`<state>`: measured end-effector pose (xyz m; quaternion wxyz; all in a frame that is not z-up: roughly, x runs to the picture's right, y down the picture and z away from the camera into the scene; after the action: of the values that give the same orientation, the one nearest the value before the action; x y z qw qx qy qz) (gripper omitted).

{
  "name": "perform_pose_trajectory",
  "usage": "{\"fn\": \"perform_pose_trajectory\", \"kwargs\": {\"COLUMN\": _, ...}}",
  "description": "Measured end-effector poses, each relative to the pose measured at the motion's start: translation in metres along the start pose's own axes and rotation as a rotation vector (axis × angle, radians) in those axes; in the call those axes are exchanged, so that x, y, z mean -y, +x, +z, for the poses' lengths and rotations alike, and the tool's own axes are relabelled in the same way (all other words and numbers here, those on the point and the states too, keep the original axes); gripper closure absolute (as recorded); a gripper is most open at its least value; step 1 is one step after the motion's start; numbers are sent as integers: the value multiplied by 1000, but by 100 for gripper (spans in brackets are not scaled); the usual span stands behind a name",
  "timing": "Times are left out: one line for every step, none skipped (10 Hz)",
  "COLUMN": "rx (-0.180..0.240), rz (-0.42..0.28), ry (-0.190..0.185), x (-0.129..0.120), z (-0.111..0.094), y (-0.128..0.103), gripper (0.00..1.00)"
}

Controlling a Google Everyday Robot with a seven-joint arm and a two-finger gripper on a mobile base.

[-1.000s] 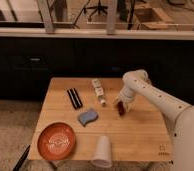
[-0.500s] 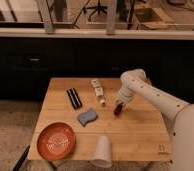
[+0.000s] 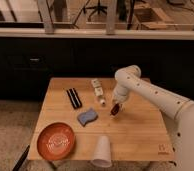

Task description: Place the pepper in the ceramic bowl

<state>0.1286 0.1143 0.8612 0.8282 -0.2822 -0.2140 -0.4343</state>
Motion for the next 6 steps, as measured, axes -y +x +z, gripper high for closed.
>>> {"fn": "perform_pose_trajectory", "kwargs": {"rx": -4, "rz": -8, "ry": -1, "x": 9, "z": -3, "y": -7, "gripper": 100}}
{"fn": "perform_pose_trajectory", "kwargs": {"rx": -7, "rz": -19, "ry": -3, "x": 23, "z": -7, "y": -18, "gripper": 100}}
{"fn": "perform_pose_trajectory", "kwargs": {"rx": -10, "rz": -34, "ry": -7, "x": 35, "z": -13, "y": -26, "gripper": 100}}
{"fn": "perform_pose_trajectory", "kwargs": {"rx": -16, "rz": -52, "ry": -18, "x": 37, "z": -16, "y": -32, "gripper": 100}}
{"fn": "perform_pose_trajectory", "kwargs": {"rx": -17, "rz": -68, "ry": -27, "x": 39, "z": -17, "y": -41, "gripper": 100}}
{"fn": "perform_pose_trajectory", "kwargs": {"rx": -22, "rz": -87, "ry": -32, "x": 47, "z": -18, "y": -52, "gripper": 100}}
